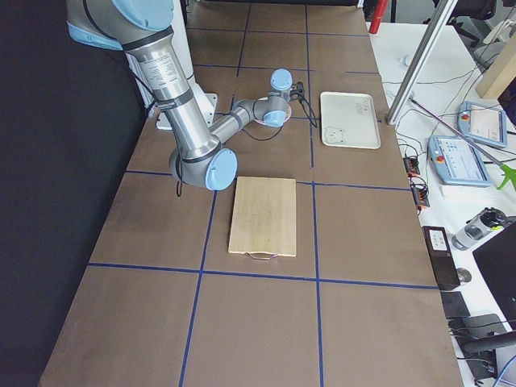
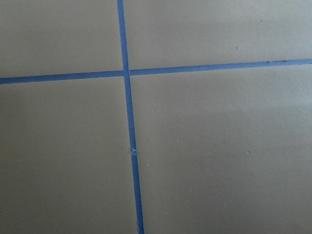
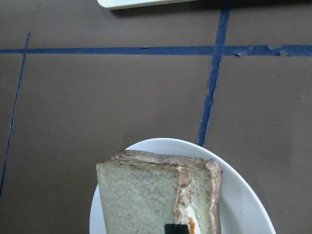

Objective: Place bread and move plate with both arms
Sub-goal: 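Lower the bread onto the egg toast and open the right gripper, then raise the right gripper away while the left gripper reaches toward the plate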

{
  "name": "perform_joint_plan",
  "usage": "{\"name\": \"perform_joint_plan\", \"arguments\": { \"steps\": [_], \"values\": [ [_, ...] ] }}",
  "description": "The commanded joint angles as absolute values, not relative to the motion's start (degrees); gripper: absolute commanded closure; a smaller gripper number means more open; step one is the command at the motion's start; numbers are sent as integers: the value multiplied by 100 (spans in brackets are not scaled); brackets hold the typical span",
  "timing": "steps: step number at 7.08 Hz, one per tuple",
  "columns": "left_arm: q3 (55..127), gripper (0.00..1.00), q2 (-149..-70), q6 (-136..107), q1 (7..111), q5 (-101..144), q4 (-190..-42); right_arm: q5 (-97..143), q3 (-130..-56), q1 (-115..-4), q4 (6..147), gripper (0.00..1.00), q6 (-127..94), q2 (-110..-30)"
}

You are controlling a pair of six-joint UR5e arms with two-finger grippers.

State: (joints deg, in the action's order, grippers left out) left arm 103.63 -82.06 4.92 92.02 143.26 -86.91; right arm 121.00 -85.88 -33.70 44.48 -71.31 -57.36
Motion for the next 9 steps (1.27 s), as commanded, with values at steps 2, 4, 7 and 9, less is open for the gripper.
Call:
{"name": "perform_joint_plan", "arguments": {
  "steps": [2,4,7,9],
  "values": [
    [10450,0,-8226,492,9193,14326,-8701,11988,-8596,-3331,4456,53,-7163,-5766],
    [10459,0,-8366,301,8871,14579,-9145,11971,-8683,-3366,4465,1,-7207,-5774],
    [10441,0,-8797,-3931,7238,14809,-11322,12041,-10102,-3848,5232,0,-7216,-6965],
    [10337,0,-9776,-6719,6166,14731,-12179,12050,-10860,-4322,6944,1,-7102,-7249]
  ]
}}
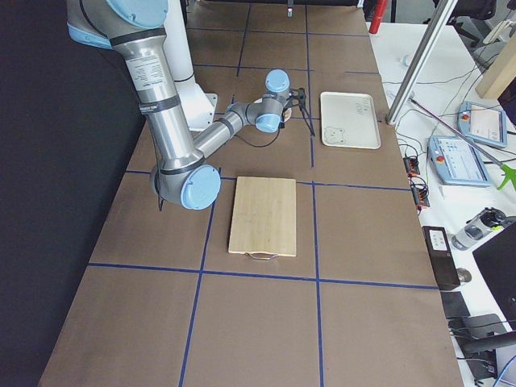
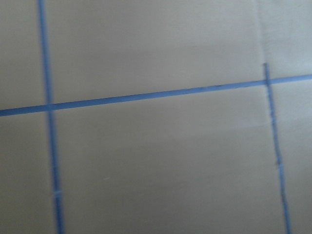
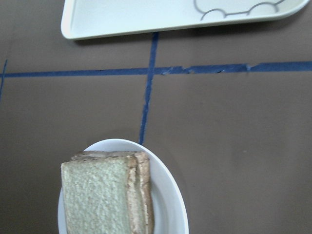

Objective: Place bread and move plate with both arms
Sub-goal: 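Raise the right gripper away while the left gripper reaches toward the plate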

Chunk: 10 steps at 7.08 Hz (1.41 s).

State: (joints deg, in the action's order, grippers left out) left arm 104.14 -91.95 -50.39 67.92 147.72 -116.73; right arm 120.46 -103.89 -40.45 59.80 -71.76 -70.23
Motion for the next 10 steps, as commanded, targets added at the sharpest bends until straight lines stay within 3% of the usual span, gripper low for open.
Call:
{"name": "perform_joint_plan", "arguments": {
  "steps": [1,4,6,8,10],
  "values": [
    [10319,0,-10095,-7054,5744,14339,-12390,12067,-11055,-4524,7265,1,-6901,-7460],
    [10292,0,-10703,-8735,4575,12999,-12875,12722,-11512,-5357,7243,1,-5962,-8426],
    [10082,3,-10714,-10215,3825,11844,-14023,13034,-11540,-5642,7207,1,-5617,-8596],
    [8996,1,-10950,-10335,3017,10711,-15636,13034,-11619,-5643,7207,1,-5616,-8675],
    [8756,5,-11100,-10485,2787,10626,-16125,13034,-11610,-5634,7207,1,-5616,-8675]
  ]
}}
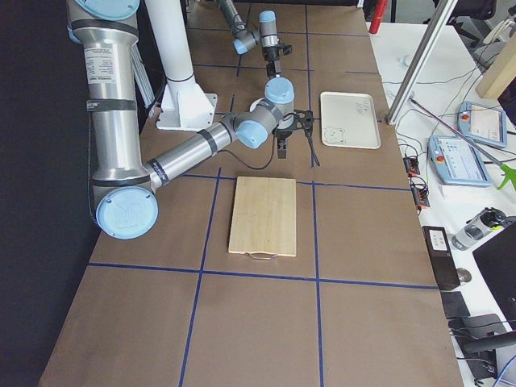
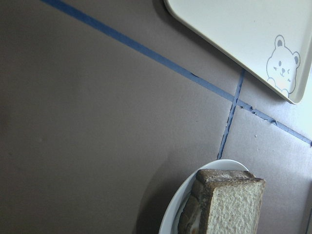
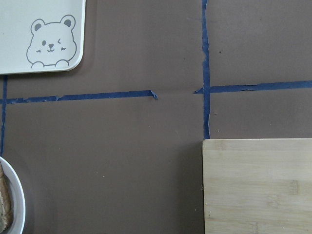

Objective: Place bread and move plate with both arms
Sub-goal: 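Grip the rim of the white plate with the left gripper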

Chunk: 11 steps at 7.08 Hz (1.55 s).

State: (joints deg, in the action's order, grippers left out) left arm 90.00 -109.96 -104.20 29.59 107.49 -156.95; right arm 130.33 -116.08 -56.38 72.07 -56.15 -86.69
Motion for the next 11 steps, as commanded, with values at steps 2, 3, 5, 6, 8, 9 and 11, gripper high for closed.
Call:
{"name": "perform_joint_plan", "arguments": {
  "steps": [2,3,5,6,8,9,11],
  "values": [
    [8578,12,-11284,-10521,2734,10487,-16786,13034,-11610,-5616,7198,1,-5616,-8692],
    [8482,12,-11285,-10512,2664,10329,-16883,13025,-11610,-5608,7198,1,-5625,-8684],
    [8280,12,-11276,-10503,2409,9915,-17103,13008,-11575,-5607,7198,1,-5616,-8684],
    [8279,12,-11276,-10503,2400,9914,-17104,12999,-11575,-5607,7198,1,-5616,-8684],
    [8096,12,-11346,-10503,2373,9905,-17112,13016,-11575,-5607,7198,1,-5616,-8684],
    [8077,12,-11373,-10503,2364,9905,-17104,13008,-11566,-5607,7198,1,-5616,-8684],
    [7946,24,-11443,-10512,2347,9888,-17112,13017,-11558,-5607,7198,1,-5616,-8692]
  ]
}}
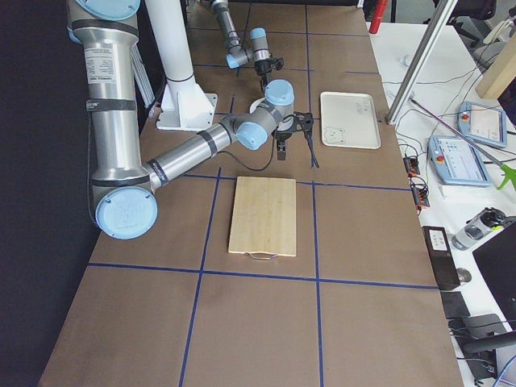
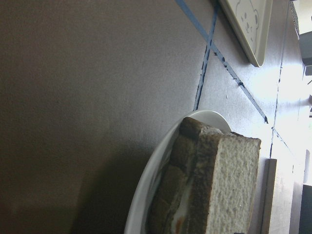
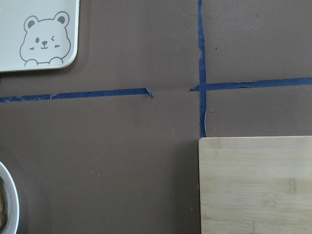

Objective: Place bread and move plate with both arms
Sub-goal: 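Grip the rim of the white plate with the left gripper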

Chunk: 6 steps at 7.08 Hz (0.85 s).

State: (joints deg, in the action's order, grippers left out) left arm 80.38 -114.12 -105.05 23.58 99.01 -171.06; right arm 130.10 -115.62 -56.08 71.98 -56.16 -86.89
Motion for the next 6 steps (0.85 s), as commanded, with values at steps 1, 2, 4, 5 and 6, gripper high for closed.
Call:
{"name": "perform_joint_plan", "arguments": {
  "steps": [1,2,4,5,6],
  "values": [
    [7937,31,-11443,-10512,2338,9888,-17112,13017,-11566,-5607,7198,1,-5616,-8692],
    [7919,33,-11443,-10512,2312,9879,-17112,13017,-11566,-5607,7198,1,-5616,-8692],
    [7849,37,-11452,-10512,2294,9879,-17121,13025,-11575,-5607,7198,1,-5616,-8710],
    [7866,40,-11443,-10512,2294,9879,-17147,13025,-11584,-5616,7190,1,-5616,-8710],
    [7892,40,-11435,-10520,2303,9888,-17156,13025,-11584,-5616,7189,1,-5625,-8719]
  ]
}}
